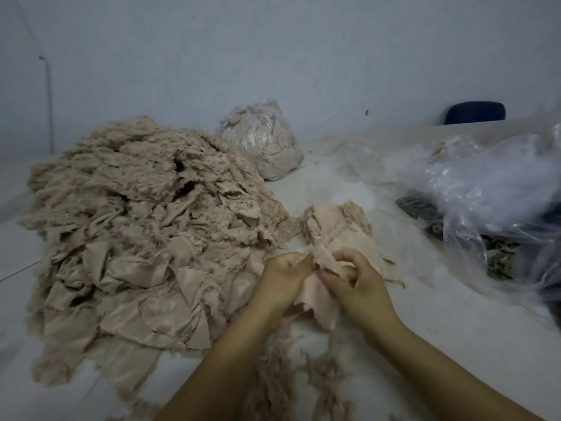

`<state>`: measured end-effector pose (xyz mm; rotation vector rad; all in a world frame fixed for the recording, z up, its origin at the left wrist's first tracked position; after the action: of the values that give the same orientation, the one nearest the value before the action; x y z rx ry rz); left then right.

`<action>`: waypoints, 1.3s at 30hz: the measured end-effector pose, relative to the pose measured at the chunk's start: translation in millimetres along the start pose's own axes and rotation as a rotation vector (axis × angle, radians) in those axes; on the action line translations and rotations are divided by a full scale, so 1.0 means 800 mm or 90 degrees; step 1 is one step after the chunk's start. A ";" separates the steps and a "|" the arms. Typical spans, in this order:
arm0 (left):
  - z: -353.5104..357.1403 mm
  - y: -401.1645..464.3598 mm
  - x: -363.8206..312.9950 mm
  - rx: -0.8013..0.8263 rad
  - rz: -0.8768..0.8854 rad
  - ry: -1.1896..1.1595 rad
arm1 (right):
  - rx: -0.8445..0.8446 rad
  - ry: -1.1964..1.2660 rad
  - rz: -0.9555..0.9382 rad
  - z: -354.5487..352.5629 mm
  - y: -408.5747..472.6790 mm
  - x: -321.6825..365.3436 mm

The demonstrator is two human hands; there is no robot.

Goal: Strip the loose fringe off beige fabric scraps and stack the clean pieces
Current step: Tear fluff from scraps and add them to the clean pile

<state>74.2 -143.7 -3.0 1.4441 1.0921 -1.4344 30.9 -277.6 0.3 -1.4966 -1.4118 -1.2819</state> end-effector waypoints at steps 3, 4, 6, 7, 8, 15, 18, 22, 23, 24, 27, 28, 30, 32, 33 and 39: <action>-0.004 0.004 -0.012 -0.035 0.040 0.015 | -0.117 0.062 -0.016 -0.028 0.021 -0.001; -0.004 0.007 -0.014 -0.040 0.044 0.014 | -0.115 0.069 -0.014 -0.029 0.028 -0.003; -0.002 0.010 -0.016 -0.042 0.052 0.014 | -0.086 0.055 0.007 -0.022 0.036 -0.005; 0.000 0.013 -0.016 -0.038 0.051 0.018 | -0.079 0.050 0.015 -0.020 0.038 -0.009; 0.002 0.014 -0.014 -0.031 0.047 0.022 | -0.083 0.055 0.014 -0.020 0.040 -0.013; -0.026 0.022 -0.005 -0.102 0.060 0.206 | -0.180 -0.053 0.034 -0.076 0.080 -0.010; -0.025 0.018 -0.005 -0.061 0.149 0.539 | -0.130 -0.325 0.072 -0.082 0.090 -0.010; -0.019 0.017 0.034 0.029 0.120 0.774 | -0.139 -0.300 -0.150 -0.048 0.052 0.030; -0.019 0.015 0.029 0.011 0.153 0.773 | -0.056 -0.279 -0.164 -0.022 0.042 0.030; -0.018 0.010 0.021 -0.002 0.201 0.724 | 0.038 -0.287 -0.169 0.008 0.034 0.027; -0.012 -0.006 0.005 0.050 0.300 0.496 | 0.231 -0.313 -0.173 0.065 0.015 0.014; -0.011 -0.011 0.001 0.065 0.307 0.447 | 0.235 -0.298 -0.178 0.068 0.014 0.014; -0.016 -0.017 -0.004 0.044 0.291 0.396 | 0.177 -0.237 -0.157 0.054 0.018 0.016; -0.026 -0.012 -0.002 0.002 0.255 0.448 | 0.102 -0.149 -0.120 0.034 0.021 0.009; -0.029 -0.009 -0.001 -0.012 0.248 0.540 | 0.079 -0.120 -0.113 0.029 0.020 0.008; -0.031 -0.010 -0.011 -0.008 0.266 0.551 | 0.085 -0.071 -0.076 0.028 0.017 -0.001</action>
<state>74.3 -118.1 6.6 2.2025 1.1702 -0.4839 48.1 -259.0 -4.3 -1.4302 -1.6474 -1.1649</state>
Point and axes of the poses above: each hand's wrist, its own y-axis towards the middle knuckle, its own z-axis out of the palm, x = y × z, the point moved 9 cm from there along y, towards the middle knuckle, and after that the axes turned 5 degrees about x, right-handed, at the moved point
